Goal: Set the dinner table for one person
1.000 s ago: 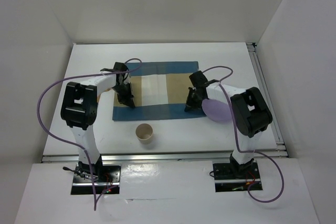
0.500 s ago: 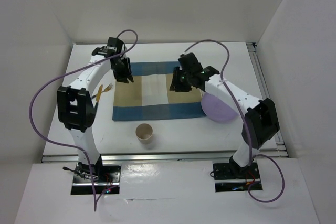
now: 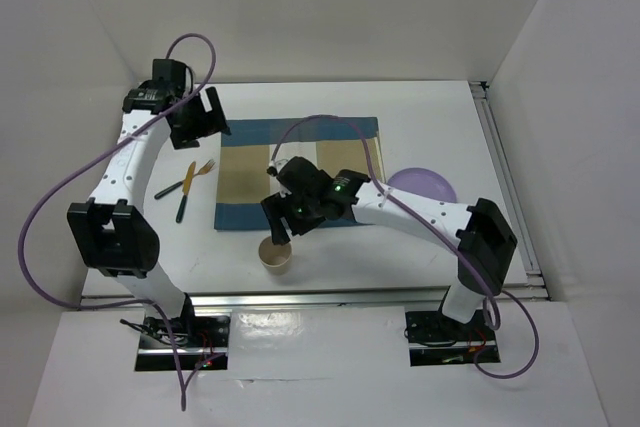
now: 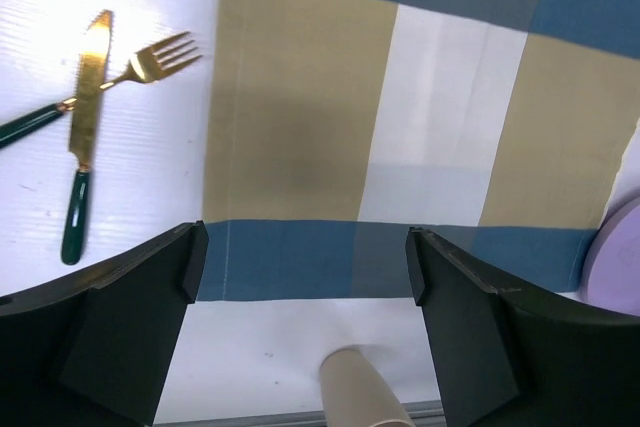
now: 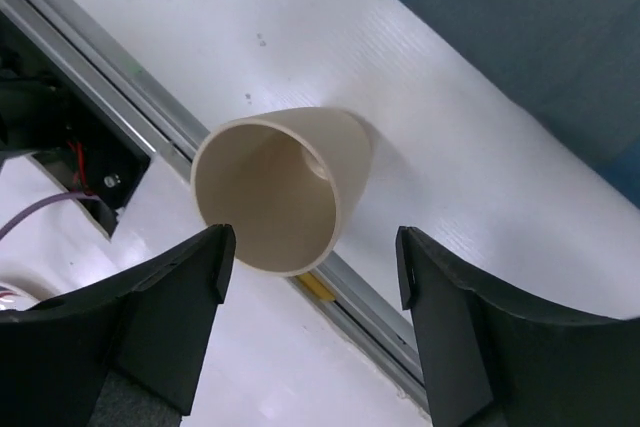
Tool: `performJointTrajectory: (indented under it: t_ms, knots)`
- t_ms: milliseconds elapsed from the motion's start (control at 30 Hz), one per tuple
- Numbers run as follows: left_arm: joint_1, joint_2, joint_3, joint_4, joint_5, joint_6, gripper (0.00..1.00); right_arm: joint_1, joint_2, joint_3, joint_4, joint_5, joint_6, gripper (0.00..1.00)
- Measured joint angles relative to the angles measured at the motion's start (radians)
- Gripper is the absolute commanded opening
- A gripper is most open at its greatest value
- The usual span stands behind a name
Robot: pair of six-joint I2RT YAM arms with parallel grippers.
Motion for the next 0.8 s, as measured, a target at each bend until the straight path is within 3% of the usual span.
performJointTrajectory:
  t_ms: [200,333,400,500,633,800]
  knots:
    - [0.020,-0.038,-0.013,-0.006,-0.002,0.003,1.00,0.031,0.048,-0.040,0.002,0.023,-0.002,0.62]
    - [0.021,-0.038,-0.032,-0.008,-0.002,0.003,1.00,0.033,0.072,-0.068,0.004,0.026,-0.002,0.42]
    - [0.021,-0.038,-0.042,-0.013,-0.002,0.003,1.00,0.033,0.085,-0.068,0.007,0.035,-0.001,0.24]
    - [0.021,-0.038,-0.045,-0.021,-0.002,0.003,1.00,0.033,0.092,-0.067,0.004,0.063,0.003,0.06]
    - [0.021,-0.040,-0.045,-0.024,0.002,0.003,1.00,0.034,0.093,-0.024,-0.036,0.144,0.002,0.01]
    - [0.021,-0.040,-0.042,-0.029,0.065,0.008,1.00,-0.032,0.108,0.153,-0.119,0.240,-0.023,0.00]
